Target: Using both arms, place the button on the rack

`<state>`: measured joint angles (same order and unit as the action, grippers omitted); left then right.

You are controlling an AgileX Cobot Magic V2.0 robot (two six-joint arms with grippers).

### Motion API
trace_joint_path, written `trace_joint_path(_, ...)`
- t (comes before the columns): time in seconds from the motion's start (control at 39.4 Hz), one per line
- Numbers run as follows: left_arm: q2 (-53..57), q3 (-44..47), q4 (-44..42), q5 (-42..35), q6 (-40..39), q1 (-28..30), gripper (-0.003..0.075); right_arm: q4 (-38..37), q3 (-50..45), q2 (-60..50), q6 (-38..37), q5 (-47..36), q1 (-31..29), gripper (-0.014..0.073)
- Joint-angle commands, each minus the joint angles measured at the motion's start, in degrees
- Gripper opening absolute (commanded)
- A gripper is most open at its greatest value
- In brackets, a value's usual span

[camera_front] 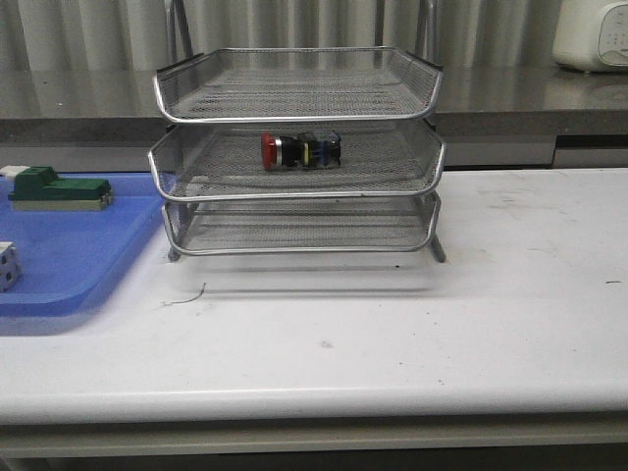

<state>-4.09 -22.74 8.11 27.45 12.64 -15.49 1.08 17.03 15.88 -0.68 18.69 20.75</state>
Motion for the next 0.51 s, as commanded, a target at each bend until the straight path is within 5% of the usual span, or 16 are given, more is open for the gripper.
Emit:
trace_joint_path(0.0,-0.6,-1.4,0.7,-4.8,-0.5,0.2,-0.0019,0.3,1.6,0.3,0.0,-4.5,-0.3,-0.0109)
trace_joint_path(0.28,0.8,0.1,-1.3,-4.9,-0.5,0.8,-0.0019,0.3,1.6,0.3,0.0,-4.5,-0.3,-0.0109)
trace_joint_path(0.48,5.8,7.8,-1.4,-6.0,-0.6,8.2,-0.0019,0.3,1.6,0.3,0.0,-4.5,-0.3,-0.0109)
